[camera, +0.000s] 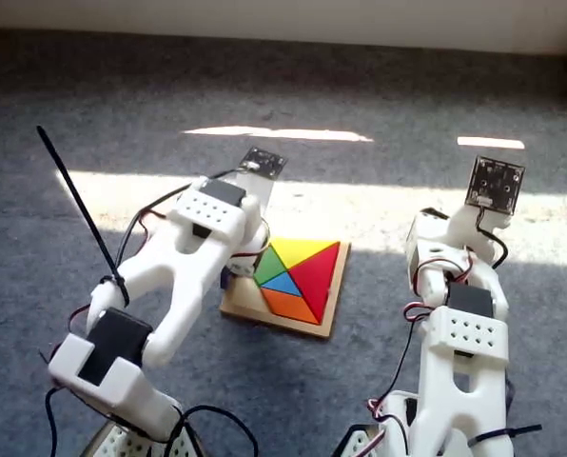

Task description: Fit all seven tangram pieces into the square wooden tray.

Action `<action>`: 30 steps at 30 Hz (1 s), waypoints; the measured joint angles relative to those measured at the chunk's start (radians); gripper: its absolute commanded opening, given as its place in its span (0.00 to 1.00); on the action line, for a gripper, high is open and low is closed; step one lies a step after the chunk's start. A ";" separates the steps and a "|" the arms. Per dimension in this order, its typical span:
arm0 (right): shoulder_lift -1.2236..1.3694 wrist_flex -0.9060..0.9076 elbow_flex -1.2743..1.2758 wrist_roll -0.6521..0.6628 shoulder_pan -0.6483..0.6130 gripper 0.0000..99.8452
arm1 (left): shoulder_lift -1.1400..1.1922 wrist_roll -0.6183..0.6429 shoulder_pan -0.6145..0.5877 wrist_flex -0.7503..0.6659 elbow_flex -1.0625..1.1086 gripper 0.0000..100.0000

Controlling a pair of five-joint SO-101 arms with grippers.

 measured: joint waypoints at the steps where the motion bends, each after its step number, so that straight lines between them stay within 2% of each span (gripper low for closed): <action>1: 0.000 0.000 0.000 0.000 0.000 0.01 | -0.003 0.006 0.008 -0.023 0.023 0.00; 9: 0.000 0.000 0.000 0.000 0.000 0.01 | -0.017 0.107 0.044 -0.100 0.080 0.00; 15: 0.000 0.000 0.000 0.000 0.000 0.01 | -0.078 0.127 0.044 -0.124 0.126 0.01; 21: 0.000 0.000 0.000 0.000 0.000 0.01 | -0.176 0.130 0.049 -0.181 0.236 0.15; 30: 0.000 0.000 0.000 0.000 0.002 0.01 | -0.180 0.132 0.055 -0.183 0.256 0.16</action>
